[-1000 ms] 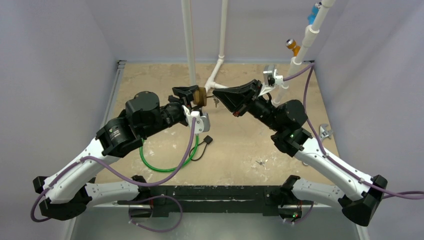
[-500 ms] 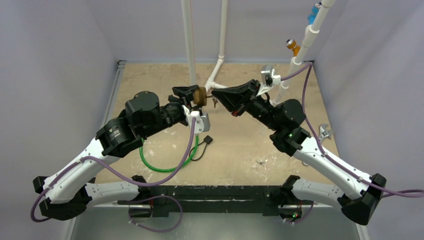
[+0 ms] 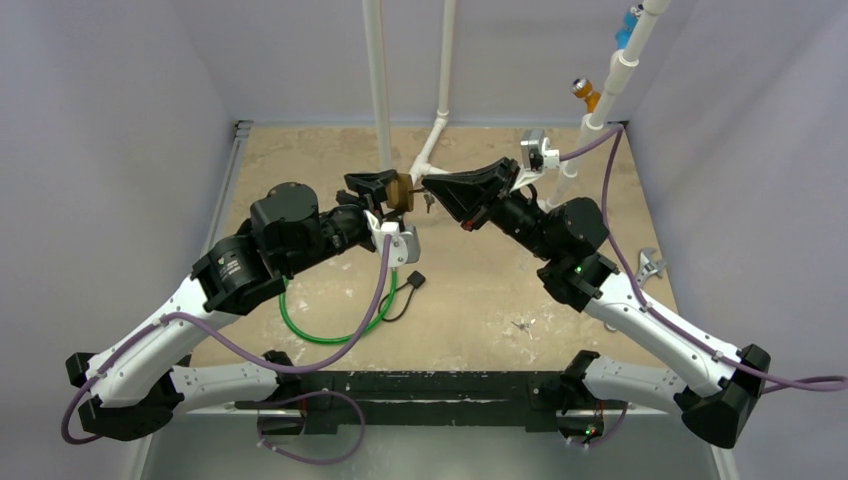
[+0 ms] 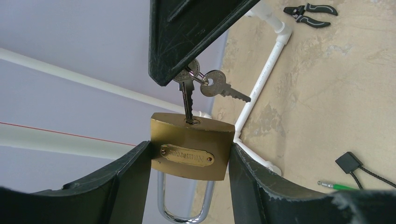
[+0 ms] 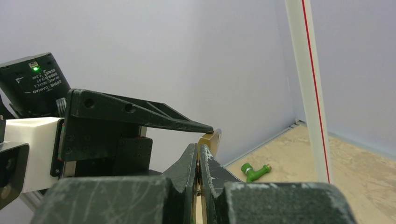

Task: Unlock with the key
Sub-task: Unlock the lock.

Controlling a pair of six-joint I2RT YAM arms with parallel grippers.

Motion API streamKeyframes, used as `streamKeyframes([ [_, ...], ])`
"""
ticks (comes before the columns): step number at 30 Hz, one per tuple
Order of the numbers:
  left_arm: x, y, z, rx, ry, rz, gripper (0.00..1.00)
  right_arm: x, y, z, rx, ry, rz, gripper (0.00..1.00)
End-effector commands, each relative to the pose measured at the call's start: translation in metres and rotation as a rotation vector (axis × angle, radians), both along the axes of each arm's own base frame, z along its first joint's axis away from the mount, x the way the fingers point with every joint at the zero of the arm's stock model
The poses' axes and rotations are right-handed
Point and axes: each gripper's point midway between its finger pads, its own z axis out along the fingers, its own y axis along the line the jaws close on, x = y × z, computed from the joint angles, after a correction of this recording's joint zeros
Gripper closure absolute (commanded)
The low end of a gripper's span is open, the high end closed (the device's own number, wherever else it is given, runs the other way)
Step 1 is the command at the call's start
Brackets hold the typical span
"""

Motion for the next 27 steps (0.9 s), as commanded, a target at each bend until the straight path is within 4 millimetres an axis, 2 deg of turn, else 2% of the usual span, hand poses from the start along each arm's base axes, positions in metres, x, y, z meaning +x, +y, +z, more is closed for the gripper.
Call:
streamKeyframes([
  [1,-0.006,0.011,0.062,-0.163,-0.125,0.003,1.0,0.001,-0.007,0.022,0.05,-0.052,-0.04,1.0],
  [11,-0.006,0.012,0.063,-0.165,-0.132,0.007,1.0,0.001,-0.003,0.019,0.041,-0.048,-0.021,1.0],
  [27,-0.005,0.013,0.068,-0.173,-0.147,0.01,1.0,0.001,0.018,-0.004,-0.034,-0.037,-0.01,1.0],
])
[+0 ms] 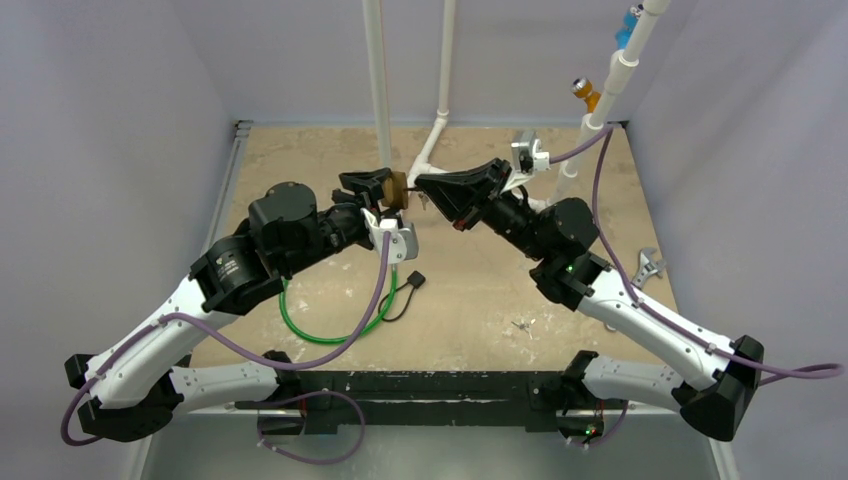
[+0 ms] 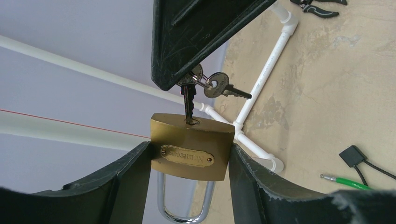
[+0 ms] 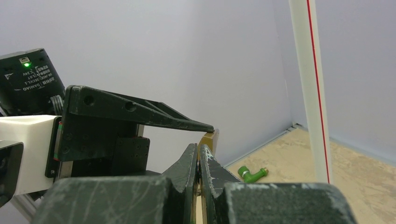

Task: Unlock with the key
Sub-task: Unlock the lock.

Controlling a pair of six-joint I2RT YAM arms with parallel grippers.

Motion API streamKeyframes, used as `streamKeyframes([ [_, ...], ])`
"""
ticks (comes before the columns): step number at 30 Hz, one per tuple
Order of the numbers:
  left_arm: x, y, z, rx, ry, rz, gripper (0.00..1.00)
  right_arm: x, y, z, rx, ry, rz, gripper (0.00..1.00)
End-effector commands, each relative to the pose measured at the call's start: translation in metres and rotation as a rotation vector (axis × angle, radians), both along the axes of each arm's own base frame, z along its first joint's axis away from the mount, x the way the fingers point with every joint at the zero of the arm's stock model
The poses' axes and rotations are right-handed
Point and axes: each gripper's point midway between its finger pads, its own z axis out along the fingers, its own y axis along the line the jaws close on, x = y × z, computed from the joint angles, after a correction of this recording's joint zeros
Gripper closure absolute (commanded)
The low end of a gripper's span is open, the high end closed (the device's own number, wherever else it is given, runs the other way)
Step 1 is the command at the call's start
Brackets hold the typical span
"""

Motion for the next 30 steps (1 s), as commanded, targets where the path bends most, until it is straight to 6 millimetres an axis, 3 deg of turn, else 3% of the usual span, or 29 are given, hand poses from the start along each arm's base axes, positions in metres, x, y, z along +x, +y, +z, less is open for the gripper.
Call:
streamKeyframes([
  [1,-0.009,0.006,0.068,-0.177,-0.149,-0.024,1.0,-0.003,0.008,-0.002,-0.032,-0.02,0.003,1.0],
  [15,-0.016,0.005,0.068,-0.163,-0.136,-0.061,1.0,-0.003,-0.001,-0.017,-0.061,-0.014,-0.035,1.0],
  [30,-0.026,0.0,0.058,-0.121,-0.114,-0.123,1.0,-0.012,-0.008,-0.013,-0.072,-0.046,-0.024,1.0],
])
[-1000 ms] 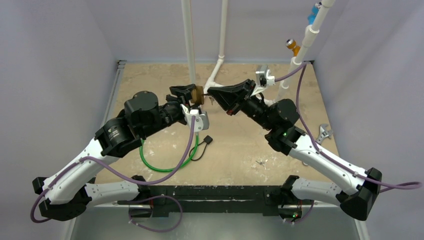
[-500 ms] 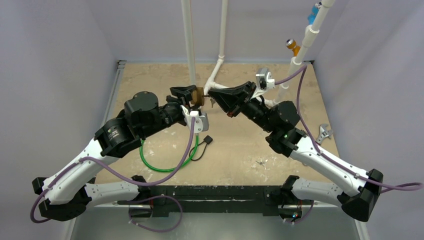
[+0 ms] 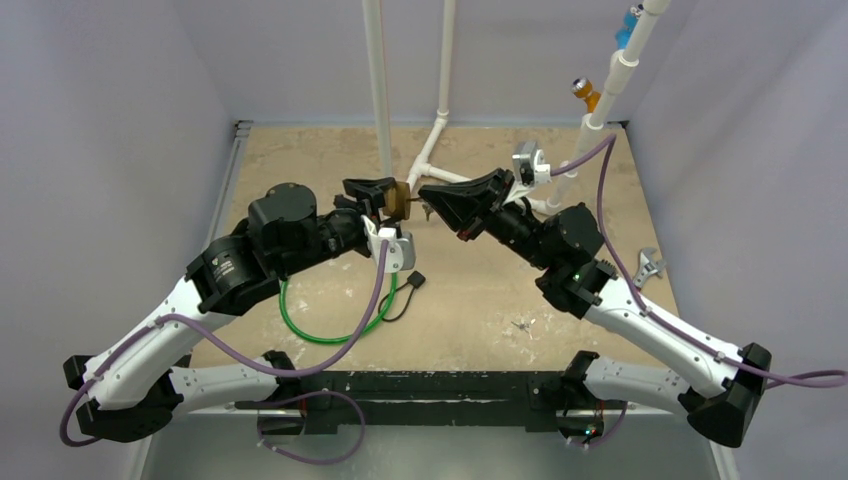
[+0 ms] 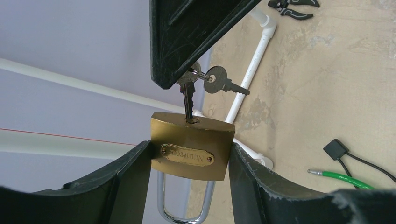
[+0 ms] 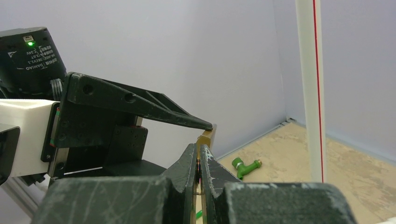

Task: Unlock with the key
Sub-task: Unlock the lock.

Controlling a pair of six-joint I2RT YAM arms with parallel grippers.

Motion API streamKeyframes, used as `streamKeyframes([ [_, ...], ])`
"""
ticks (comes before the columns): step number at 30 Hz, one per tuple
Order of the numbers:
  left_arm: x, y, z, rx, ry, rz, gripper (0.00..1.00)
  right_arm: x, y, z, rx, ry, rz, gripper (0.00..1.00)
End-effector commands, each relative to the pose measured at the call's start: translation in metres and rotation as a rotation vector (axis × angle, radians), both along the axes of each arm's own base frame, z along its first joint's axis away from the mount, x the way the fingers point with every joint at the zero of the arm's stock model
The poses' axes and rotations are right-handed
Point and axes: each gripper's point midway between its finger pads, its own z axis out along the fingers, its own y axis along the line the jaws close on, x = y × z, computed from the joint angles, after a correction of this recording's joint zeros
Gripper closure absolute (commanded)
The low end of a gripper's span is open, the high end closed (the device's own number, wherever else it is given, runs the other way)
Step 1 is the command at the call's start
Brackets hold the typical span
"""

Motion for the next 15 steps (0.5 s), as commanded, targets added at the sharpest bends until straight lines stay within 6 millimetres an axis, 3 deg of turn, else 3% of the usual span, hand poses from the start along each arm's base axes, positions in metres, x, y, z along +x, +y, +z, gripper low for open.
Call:
streamKeyframes([
  [1,-0.0135,0.0029,0.0661,-0.163,-0.139,-0.057,1.0,-0.0038,-0.0026,-0.0039,-0.03,-0.018,-0.003,1.0],
  [15,-0.0158,0.0018,0.068,-0.166,-0.139,-0.07,1.0,-0.0043,-0.0054,-0.0035,-0.061,-0.048,-0.018,1.0],
])
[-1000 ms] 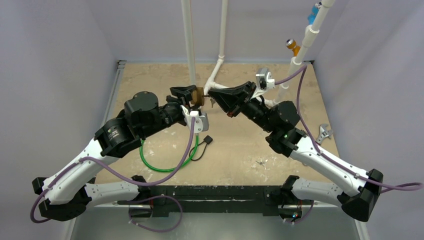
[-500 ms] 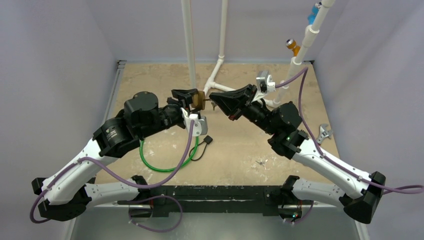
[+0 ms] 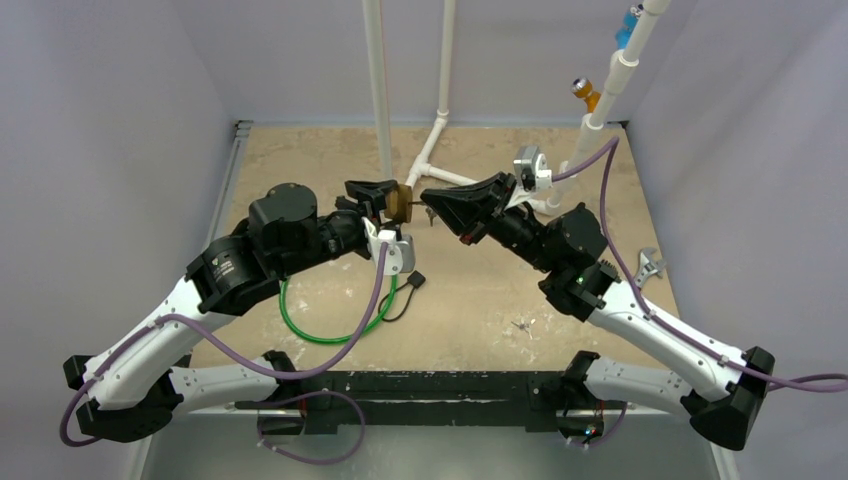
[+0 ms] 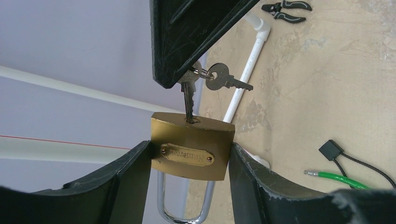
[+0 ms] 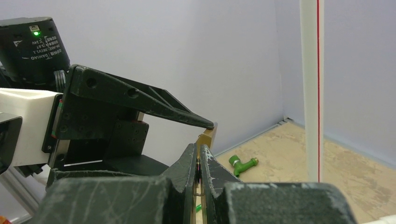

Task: Unlock with the key
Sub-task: Unlock the lock.

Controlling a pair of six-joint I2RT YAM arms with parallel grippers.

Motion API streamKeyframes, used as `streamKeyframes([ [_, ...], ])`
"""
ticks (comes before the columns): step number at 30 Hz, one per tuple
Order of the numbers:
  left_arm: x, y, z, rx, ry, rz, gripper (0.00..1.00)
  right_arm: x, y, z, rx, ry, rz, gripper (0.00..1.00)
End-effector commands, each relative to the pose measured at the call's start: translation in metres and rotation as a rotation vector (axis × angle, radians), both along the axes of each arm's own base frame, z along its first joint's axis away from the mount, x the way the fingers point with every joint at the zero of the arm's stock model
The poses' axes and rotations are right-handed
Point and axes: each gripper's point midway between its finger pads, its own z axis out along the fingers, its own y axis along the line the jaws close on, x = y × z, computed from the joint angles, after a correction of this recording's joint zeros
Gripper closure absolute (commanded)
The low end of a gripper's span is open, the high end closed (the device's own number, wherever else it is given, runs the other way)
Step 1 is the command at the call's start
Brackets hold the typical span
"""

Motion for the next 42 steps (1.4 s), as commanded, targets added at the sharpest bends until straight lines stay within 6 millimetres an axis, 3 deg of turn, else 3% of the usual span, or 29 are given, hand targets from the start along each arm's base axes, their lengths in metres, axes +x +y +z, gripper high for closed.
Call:
streamKeyframes([
  [1,-0.011,0.005,0.069,-0.169,-0.143,-0.041,1.0,0.0,-0.002,0.0,-0.038,-0.03,-0.02,1.0],
  [42,-0.007,0.003,0.065,-0.148,-0.17,-0.032,1.0,-0.018,-0.011,0.03,0.049,-0.066,0.031,1.0],
])
